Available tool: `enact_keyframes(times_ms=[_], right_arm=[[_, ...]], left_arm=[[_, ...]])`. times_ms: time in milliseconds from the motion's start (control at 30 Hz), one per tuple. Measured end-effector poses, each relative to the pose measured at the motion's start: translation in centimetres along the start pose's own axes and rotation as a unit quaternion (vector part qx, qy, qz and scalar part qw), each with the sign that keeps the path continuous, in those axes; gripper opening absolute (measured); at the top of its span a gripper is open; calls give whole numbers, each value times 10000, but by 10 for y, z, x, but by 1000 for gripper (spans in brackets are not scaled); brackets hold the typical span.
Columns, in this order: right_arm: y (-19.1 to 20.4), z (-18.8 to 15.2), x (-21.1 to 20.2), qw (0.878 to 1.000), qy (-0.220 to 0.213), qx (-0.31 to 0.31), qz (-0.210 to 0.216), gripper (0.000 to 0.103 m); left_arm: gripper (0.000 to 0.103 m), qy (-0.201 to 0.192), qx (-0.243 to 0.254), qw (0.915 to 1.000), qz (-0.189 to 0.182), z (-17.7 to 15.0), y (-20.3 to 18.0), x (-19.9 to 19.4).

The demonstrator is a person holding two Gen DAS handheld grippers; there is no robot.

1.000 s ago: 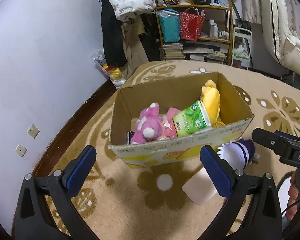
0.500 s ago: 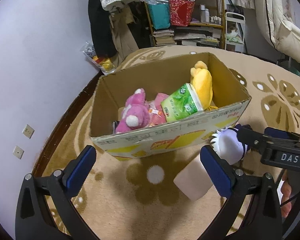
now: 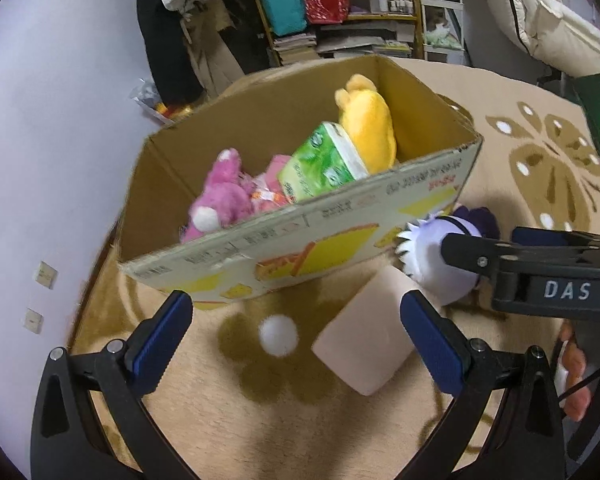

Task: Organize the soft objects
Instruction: 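Lower the left tool onto the pink roll cushion while the right tool lowers onto the purple plush doll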

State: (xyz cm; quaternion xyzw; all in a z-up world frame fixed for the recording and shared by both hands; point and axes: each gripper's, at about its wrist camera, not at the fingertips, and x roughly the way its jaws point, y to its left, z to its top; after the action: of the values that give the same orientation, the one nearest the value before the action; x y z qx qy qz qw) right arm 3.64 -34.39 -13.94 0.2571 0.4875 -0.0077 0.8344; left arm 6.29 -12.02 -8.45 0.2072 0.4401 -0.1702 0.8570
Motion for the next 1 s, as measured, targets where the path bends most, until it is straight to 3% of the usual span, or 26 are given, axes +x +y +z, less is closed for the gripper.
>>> enact_keyframes(times_ms=[300, 633, 1000], right_arm=[[4, -1, 12, 9997, 211, -120, -47, 103], [-2, 1, 22, 9995, 322, -23, -43, 103], [-3, 5, 32, 9993, 366, -41, -18, 103]], left_arm=[[103, 298, -150, 9983, -488, -3, -4, 15], [103, 521, 127, 9970, -555, -6, -19, 31], [103, 639, 47, 9962, -583, -6, -20, 43]])
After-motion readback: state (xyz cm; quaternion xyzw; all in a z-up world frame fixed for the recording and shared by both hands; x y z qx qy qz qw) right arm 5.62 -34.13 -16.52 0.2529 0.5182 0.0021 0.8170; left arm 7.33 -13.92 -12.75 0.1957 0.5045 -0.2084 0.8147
